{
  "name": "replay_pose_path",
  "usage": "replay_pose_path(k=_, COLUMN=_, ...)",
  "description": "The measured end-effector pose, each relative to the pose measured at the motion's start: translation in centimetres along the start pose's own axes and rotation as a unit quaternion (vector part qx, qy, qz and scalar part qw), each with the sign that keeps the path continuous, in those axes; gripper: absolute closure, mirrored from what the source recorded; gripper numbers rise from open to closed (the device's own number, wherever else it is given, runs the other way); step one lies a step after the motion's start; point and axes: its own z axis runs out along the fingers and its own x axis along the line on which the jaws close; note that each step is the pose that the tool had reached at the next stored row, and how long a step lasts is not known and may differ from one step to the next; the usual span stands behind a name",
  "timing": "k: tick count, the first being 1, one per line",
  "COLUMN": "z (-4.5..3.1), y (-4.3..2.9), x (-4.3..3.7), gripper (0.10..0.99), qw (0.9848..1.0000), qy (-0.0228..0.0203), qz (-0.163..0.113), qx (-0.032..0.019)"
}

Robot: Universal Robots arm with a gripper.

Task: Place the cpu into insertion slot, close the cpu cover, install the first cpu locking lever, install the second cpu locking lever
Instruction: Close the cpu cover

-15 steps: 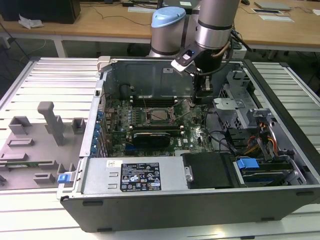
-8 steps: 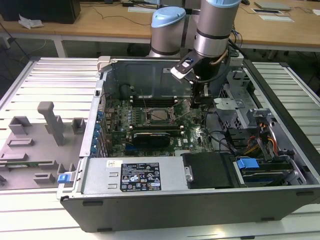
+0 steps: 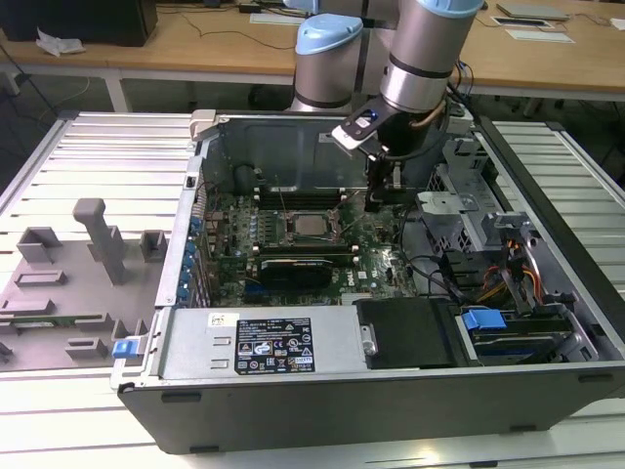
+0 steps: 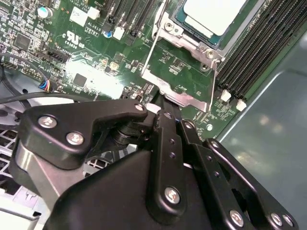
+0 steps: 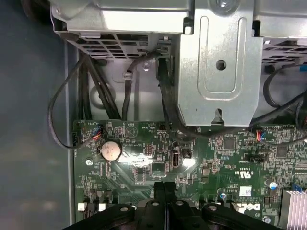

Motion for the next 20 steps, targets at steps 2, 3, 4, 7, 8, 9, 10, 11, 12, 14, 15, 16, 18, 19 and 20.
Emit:
replay_pose_path(k=2, z=0.03, y=-0.5, x=0.0, gripper=0.98, qw=1.0, qy=-0.0002, qz=0.0, qx=-0.0007)
replay_pose_path(k=3, z=0.06, y=-0.78, x=0.01, gripper=0.98, qw=1.0, qy=-0.0002, qz=0.0, qx=-0.0011)
replay_pose_path(k=4, z=0.1, y=-1.19, x=0.03, gripper=0.98, qw=1.0, qy=-0.0002, qz=0.0, qx=-0.002)
replay_pose_path(k=7, z=0.21, y=-2.44, x=0.09, gripper=0.98, qw=1.0, qy=-0.0003, qz=0.0, qx=-0.005)
replay_pose_path(k=8, z=0.25, y=-2.77, x=0.11, gripper=0.98, qw=1.0, qy=-0.0003, qz=0.0, qx=-0.0058)
replay_pose_path(k=9, z=0.27, y=-3.09, x=0.13, gripper=0.98, qw=1.0, qy=-0.0003, qz=0.0, qx=-0.0066)
replay_pose_path(k=10, z=0.31, y=-3.46, x=0.16, gripper=0.98, qw=1.0, qy=-0.0003, qz=0.0, qx=-0.0076)
replay_pose_path(k=11, z=0.35, y=-3.9, x=0.18, gripper=0.98, qw=1.0, qy=-0.0003, qz=0.0, qx=-0.0088)
replay_pose_path(k=12, z=0.38, y=-4.27, x=0.2, gripper=0.98, qw=1.0, qy=-0.0004, qz=0.0, qx=-0.0098)
replay_pose_path(k=14, z=0.43, y=-4.77, x=0.22, gripper=0.98, qw=0.9999, qy=-0.0004, qz=0.0, qx=-0.0112)
replay_pose_path(k=15, z=0.45, y=-4.9, x=0.22, gripper=0.98, qw=0.9999, qy=-0.0003, qz=0.0, qx=-0.0116)
replay_pose_path(k=16, z=0.46, y=-5.07, x=0.23, gripper=0.98, qw=0.9999, qy=-0.0003, qz=0.0, qx=-0.0121)
replay_pose_path(k=18, z=0.48, y=-5.29, x=0.23, gripper=0.98, qw=0.9999, qy=-0.0004, qz=0.0, qx=-0.0127)
replay_pose_path(k=19, z=0.5, y=-5.45, x=0.24, gripper=0.98, qw=0.9999, qy=-0.0004, qz=0.0, qx=-0.0133)
replay_pose_path(k=20, z=0.51, y=-5.63, x=0.24, gripper=0.98, qw=0.9999, qy=-0.0004, qz=0.0, qx=-0.0142)
